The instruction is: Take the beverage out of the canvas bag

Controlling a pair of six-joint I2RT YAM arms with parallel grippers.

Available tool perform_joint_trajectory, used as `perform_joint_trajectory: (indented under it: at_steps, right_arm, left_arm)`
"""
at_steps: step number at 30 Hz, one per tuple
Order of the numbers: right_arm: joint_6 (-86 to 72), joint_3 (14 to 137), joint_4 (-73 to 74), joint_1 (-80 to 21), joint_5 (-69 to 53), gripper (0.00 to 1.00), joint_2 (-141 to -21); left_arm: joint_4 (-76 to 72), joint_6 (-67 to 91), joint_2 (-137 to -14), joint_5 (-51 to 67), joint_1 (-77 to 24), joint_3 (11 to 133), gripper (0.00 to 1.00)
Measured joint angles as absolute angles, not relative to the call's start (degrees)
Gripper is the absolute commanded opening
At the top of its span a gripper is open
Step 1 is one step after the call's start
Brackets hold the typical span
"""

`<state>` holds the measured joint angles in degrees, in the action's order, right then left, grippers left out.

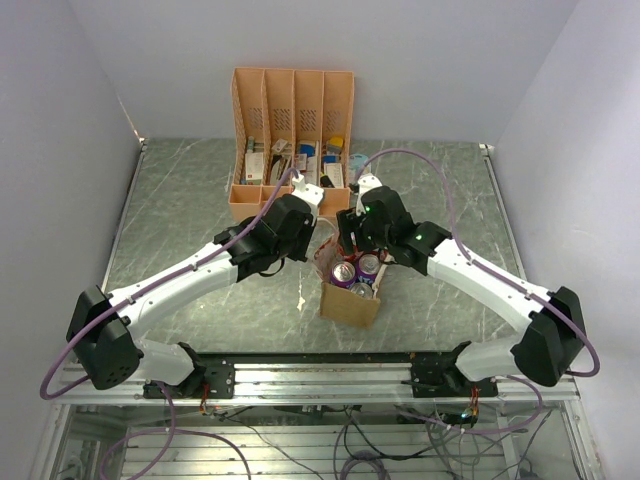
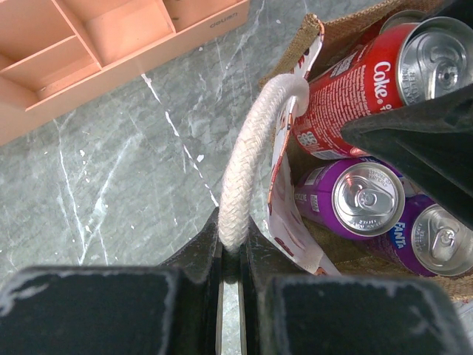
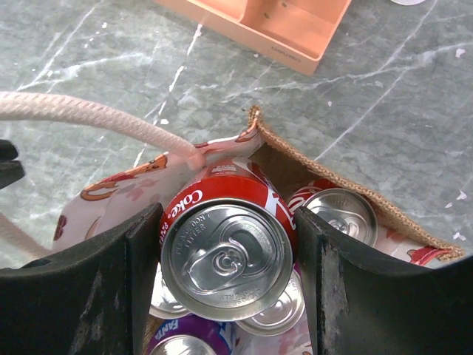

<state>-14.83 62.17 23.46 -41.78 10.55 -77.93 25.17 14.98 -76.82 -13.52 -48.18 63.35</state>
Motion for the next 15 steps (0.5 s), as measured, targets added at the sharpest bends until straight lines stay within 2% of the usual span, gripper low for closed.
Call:
perform_joint_trajectory:
  at_steps: [8,15]
  right_arm:
    - [-16.0,63.4,25.4,-41.7,8.4,0.00,-72.6]
    - [-16.5,70.0,27.6,-41.7,9.0,0.00,-68.5]
  left_arm:
    - [25.2,15.0,-76.8,-13.5,-48.2,63.4,0.07]
    - [25.2,15.0,-76.8,-13.5,-48.2,63.4,0.07]
